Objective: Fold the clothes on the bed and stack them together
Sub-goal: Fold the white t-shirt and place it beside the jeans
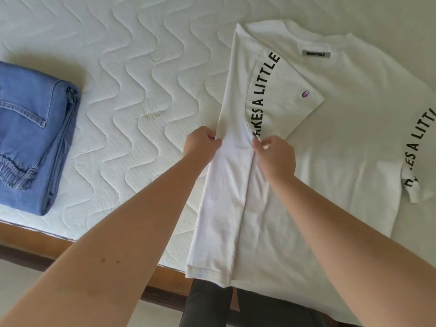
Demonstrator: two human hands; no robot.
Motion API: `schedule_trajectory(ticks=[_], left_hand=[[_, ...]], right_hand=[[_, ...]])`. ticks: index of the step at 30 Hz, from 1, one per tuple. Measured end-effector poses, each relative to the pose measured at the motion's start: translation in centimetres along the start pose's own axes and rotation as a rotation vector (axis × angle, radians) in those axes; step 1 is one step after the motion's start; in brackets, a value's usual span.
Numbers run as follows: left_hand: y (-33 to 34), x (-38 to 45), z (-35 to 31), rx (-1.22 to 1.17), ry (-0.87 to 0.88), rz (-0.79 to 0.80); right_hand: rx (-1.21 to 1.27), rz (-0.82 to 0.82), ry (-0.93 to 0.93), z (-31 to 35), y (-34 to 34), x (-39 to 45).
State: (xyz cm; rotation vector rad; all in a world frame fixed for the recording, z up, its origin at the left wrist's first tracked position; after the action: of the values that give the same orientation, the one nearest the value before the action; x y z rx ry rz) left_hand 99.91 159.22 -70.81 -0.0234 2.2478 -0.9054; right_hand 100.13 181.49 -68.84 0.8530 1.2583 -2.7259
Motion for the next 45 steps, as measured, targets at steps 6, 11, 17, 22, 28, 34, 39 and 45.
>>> schedule_trajectory(ticks=[6, 11, 17, 22, 28, 34, 39, 45], left_hand=[[-0.3, 3.3, -3.8, -0.057, 0.060, -0.016], [-0.7, 6.2, -4.9, -0.026, -0.054, -0.035], [-0.8, 7.3, -5.7, -0.001, -0.010, -0.036], [-1.9, 9.5, -9.8, -0.061, 0.108, -0.038], [-2.7, 13.3, -13.3, -0.219, 0.129, -0.020], [-3.0, 16.6, -15.5, -0.320, 0.154, -0.003], [-3.6, 18.6, -17.7, -0.321, 0.067, -0.028], [-3.4, 20.3, -17.3, -0.393, -0.090, -0.010]], right_hand=[[-0.275, 0.024, -0.246, 4.2, 0.4, 2.6], [-0.238, 0.053, -0.164, 3.4, 0.4, 4.5], [-0.256, 0.062, -0.269, 4.3, 0.6, 4.1], [-0.309, 0.073, -0.349, 5.1, 0.7, 4.7], [-0.286, -0.029, -0.419, 5.8, -0.7, 6.7], [-0.329, -0.039, -0.480, 5.8, -2.2, 10.6], [-0.407, 0.091, -0.514, 5.3, -1.7, 12.6], [-0.428, 0.153, -0.547, 4.5, -0.9, 12.9]])
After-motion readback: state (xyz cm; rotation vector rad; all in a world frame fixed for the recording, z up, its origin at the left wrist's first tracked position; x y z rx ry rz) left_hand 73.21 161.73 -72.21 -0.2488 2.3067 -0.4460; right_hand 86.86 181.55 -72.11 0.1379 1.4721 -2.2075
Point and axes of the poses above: each hand's wrist, its own x-axis towards the middle knuckle, its own y-axis out of the palm, z = x × y, the point moved 7 cm from there along x, towards the middle knuckle, and after that the axes turned 2 degrees about z, right-handed, at the moved point
